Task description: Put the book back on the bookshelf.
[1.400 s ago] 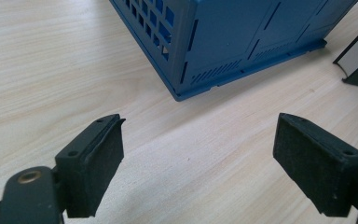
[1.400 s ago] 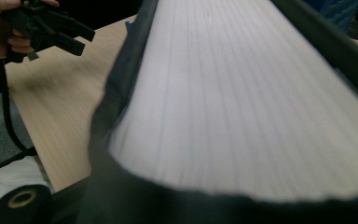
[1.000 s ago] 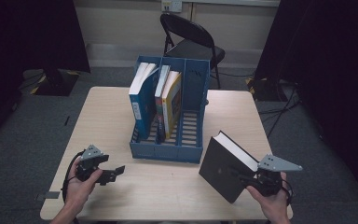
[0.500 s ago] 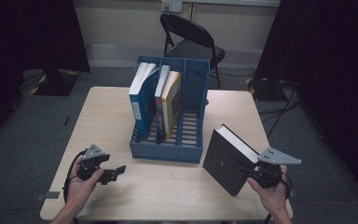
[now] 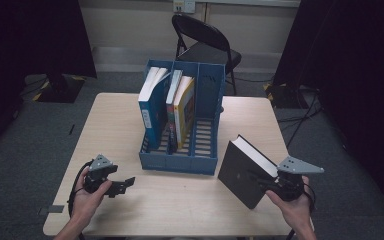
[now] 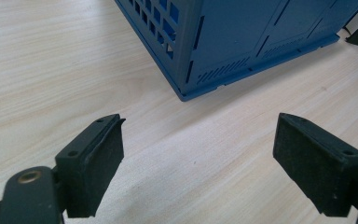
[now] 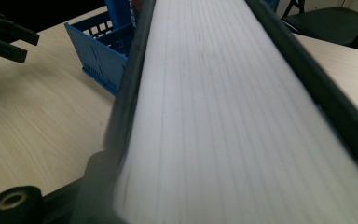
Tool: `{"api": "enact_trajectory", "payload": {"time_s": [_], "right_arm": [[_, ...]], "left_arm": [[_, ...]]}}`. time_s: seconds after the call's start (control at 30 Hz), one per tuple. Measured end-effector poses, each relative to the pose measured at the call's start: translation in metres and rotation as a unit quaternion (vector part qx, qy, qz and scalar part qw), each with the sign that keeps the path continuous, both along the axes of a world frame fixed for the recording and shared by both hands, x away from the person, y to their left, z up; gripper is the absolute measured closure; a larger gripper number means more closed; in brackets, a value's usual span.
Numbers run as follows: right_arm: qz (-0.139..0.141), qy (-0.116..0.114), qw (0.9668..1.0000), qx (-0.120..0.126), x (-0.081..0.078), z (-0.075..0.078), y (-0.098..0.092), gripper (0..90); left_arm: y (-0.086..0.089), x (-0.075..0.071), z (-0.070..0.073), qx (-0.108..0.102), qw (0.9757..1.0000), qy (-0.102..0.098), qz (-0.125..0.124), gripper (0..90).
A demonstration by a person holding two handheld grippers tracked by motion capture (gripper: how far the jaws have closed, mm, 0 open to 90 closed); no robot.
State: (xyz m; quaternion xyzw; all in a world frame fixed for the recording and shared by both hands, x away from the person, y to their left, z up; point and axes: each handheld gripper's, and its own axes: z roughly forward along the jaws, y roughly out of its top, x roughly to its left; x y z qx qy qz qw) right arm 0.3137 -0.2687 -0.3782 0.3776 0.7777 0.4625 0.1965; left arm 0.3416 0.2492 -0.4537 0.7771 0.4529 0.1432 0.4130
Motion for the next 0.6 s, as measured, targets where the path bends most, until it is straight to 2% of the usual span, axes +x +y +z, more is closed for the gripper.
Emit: {"api": "enact_trajectory", "payload": {"time_s": [0.1, 0.17, 0.6], "right_arm": [[-0.001, 0.014, 0.9999, -0.007, 0.000, 0.005, 0.001, 48.9], [0.000, 0.014, 0.9998, -0.010, 0.000, 0.005, 0.001, 48.6], [0.008, 0.015, 0.9994, -0.029, 0.001, 0.022, 0.003, 49.1]], "left_arm": [[0.003, 0.001, -0.001, -0.001, 0.9999, 0.004, 0.011, 16.3], [0.003, 0.001, -0.001, -0.006, 0.9999, 0.005, 0.012, 16.3], [0.001, 0.001, 0.000, 0.003, 1.0000, 0.004, 0.008, 16.3]]}}
